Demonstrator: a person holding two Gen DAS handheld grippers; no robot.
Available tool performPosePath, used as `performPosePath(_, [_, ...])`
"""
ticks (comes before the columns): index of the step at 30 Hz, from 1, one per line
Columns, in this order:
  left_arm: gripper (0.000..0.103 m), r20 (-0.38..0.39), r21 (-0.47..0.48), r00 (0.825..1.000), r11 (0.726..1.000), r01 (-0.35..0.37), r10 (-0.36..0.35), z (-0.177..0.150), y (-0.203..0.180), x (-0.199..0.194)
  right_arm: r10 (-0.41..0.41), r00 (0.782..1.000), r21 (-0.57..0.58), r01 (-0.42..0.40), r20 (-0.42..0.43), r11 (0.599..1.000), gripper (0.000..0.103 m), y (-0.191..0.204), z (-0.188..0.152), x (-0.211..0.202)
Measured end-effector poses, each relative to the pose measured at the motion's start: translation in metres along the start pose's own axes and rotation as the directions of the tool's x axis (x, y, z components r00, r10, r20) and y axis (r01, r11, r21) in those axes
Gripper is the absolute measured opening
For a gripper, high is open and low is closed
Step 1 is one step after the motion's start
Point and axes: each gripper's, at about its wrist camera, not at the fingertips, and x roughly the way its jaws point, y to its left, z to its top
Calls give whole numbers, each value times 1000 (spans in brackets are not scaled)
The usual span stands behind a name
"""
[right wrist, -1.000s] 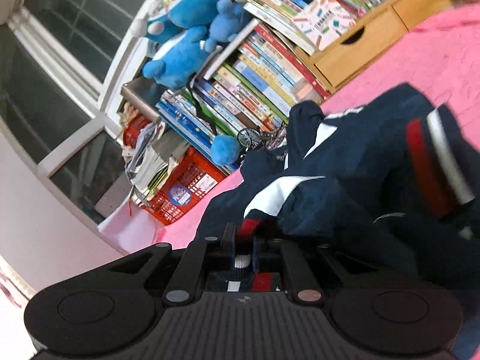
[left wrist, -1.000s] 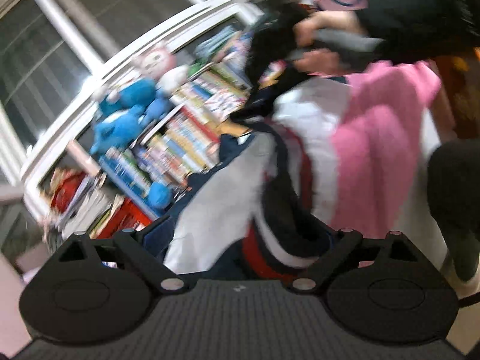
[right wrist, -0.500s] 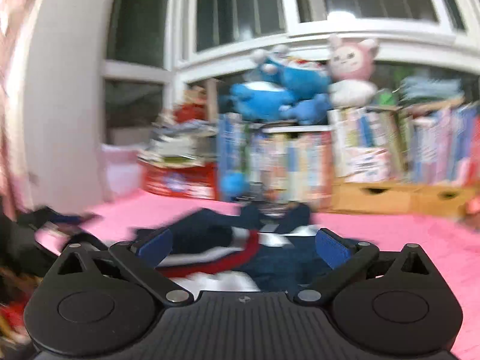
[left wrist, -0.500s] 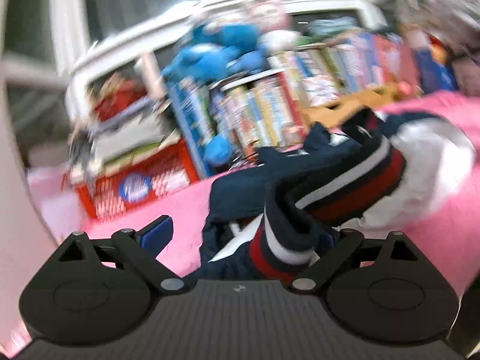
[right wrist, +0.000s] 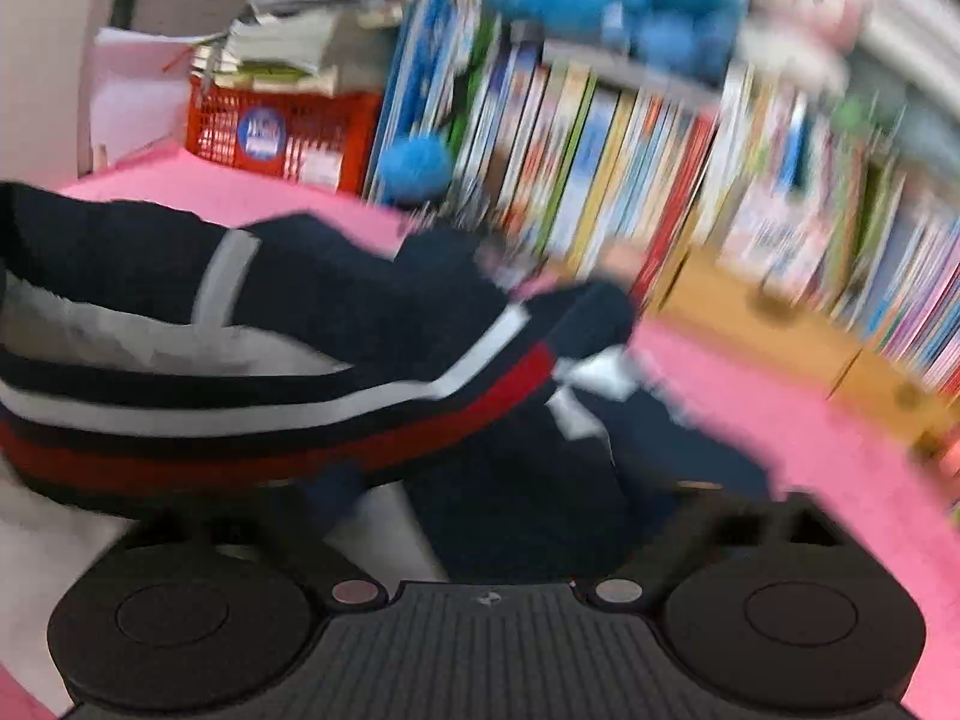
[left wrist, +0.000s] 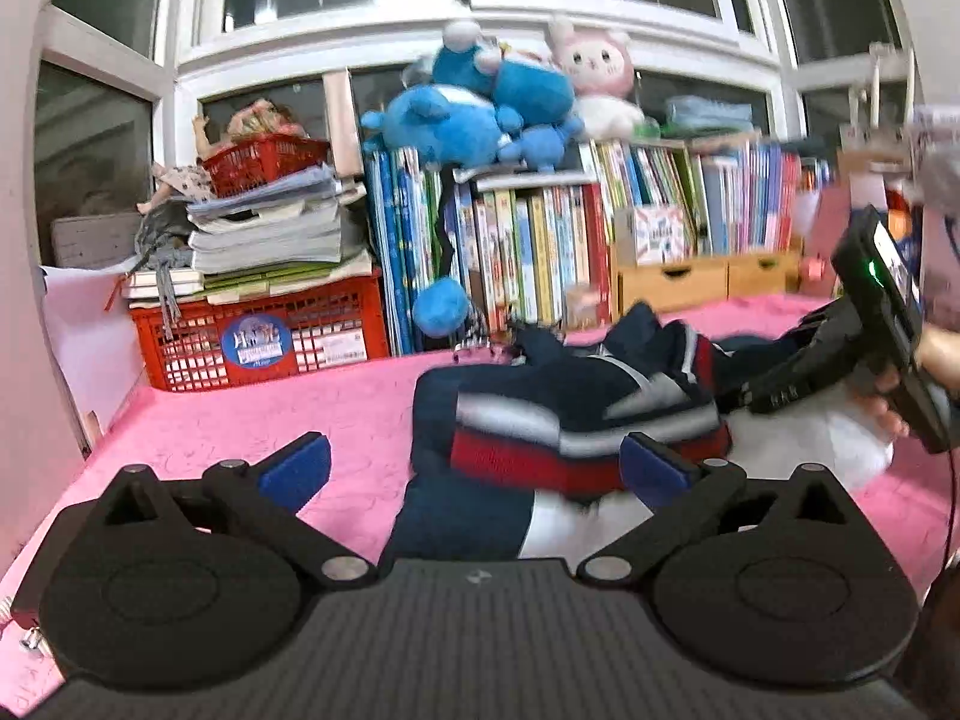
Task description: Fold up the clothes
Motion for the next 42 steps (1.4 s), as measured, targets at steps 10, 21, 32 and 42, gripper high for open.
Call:
performPosePath(10, [103,-73,-8,997,1000,-21,20,-5,-2,76,-221,936,333,123,275,935,13,-51,-34,-111])
performPosePath(21, [103,-260,-167,950,977,130,-171,-24,15,120,-82,944,155,33,320,987,103,-43,-38,-111])
performPosePath(32, [32,-66,-233,978,956,176,-196,1,30,69,-123,983,120,106,139,987,14,-8,-7,-51])
performPosePath(42, [77,33,-103,996,991,-83,87,92,12,155,-318,883,372,182,346,910,100,-111,25,-93])
